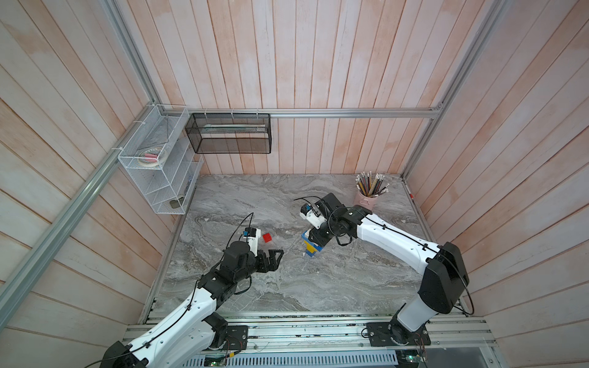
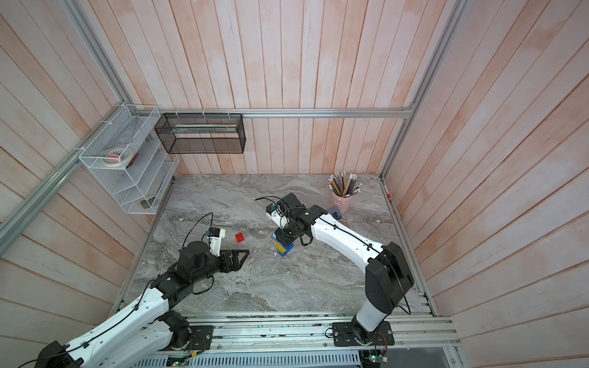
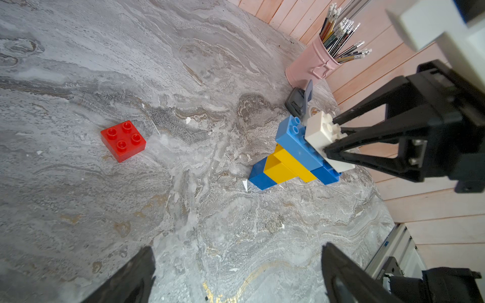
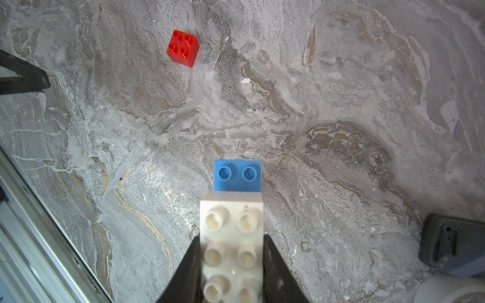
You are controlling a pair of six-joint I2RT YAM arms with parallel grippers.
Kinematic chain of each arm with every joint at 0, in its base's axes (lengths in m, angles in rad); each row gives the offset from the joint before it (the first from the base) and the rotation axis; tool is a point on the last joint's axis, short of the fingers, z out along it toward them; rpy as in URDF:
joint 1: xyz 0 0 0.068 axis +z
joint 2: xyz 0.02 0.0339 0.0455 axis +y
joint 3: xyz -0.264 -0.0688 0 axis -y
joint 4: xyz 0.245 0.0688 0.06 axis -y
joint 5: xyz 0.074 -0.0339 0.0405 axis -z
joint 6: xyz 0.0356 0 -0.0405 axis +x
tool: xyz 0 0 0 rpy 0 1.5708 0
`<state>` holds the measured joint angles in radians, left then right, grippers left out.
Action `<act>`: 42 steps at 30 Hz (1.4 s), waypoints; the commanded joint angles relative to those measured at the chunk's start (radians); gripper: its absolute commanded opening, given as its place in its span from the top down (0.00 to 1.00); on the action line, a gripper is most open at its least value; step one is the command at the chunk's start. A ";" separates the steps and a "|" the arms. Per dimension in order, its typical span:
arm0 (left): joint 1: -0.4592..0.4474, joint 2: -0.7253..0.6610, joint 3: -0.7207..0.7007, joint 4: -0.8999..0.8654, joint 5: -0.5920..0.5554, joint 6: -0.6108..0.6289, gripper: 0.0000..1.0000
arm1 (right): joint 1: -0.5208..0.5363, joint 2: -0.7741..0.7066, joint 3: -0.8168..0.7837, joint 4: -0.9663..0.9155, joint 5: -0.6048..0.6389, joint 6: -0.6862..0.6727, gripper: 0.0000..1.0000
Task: Assemble a spoon with lego
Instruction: Assemble the lego brick with the lego brick.
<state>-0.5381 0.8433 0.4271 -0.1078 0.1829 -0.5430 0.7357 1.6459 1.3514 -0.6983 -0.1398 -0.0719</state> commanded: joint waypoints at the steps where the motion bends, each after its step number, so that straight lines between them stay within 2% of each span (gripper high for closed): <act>1: -0.002 -0.002 -0.013 0.011 0.006 -0.003 0.00 | -0.013 -0.008 -0.026 0.007 -0.017 0.012 0.96; 21: -0.003 0.000 -0.011 0.011 -0.001 0.003 0.00 | -0.025 -0.008 -0.067 0.049 -0.024 0.009 0.97; 42: -0.003 -0.003 -0.024 0.008 -0.003 0.007 0.00 | -0.041 -0.089 -0.172 0.174 -0.055 0.015 0.99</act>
<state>-0.5381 0.8433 0.4229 -0.1081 0.1818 -0.5423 0.7029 1.5646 1.2045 -0.5232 -0.1860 -0.0681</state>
